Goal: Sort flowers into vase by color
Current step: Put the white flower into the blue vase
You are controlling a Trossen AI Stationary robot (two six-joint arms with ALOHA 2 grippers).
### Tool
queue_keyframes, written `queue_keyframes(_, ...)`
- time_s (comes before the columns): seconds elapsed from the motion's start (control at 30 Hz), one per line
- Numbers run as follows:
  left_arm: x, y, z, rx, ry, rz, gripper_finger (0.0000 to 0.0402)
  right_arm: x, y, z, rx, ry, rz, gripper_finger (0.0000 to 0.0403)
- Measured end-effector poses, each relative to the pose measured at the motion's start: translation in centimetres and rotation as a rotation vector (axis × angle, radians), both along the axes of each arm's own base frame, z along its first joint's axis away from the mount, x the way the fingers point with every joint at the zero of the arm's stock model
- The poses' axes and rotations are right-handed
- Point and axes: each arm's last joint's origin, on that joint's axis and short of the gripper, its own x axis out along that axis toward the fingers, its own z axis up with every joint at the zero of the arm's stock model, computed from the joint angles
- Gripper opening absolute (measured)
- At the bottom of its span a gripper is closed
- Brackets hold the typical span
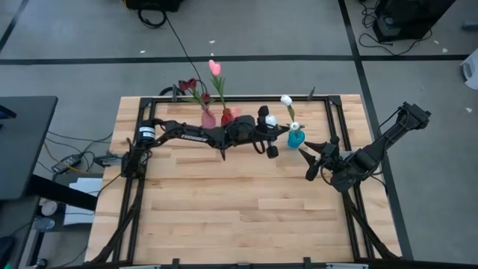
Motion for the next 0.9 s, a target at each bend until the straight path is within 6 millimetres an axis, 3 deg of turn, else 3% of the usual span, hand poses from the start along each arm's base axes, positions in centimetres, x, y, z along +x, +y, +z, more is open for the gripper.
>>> queue_keyframes(0.3,-1.2,-1.5,3.1,0.041,0.008,-0.007,0.0005,0.0,0.0,0.0,0.000,0.002,0.003,0.0181)
queue_keyframes(0.5,-3.6,-2.6,6.5,0.024,0.100,-0.032,0.0005,1.0,0.9,0.4,-0.042,0.066,0.125,0.0181)
queue_keyframes(0.9,-4.4,-6.8,7.0,-0.002,0.174,-0.179,0.0005,5.0,2.5,1.1,-0.269,0.095,0.177,0.0181)
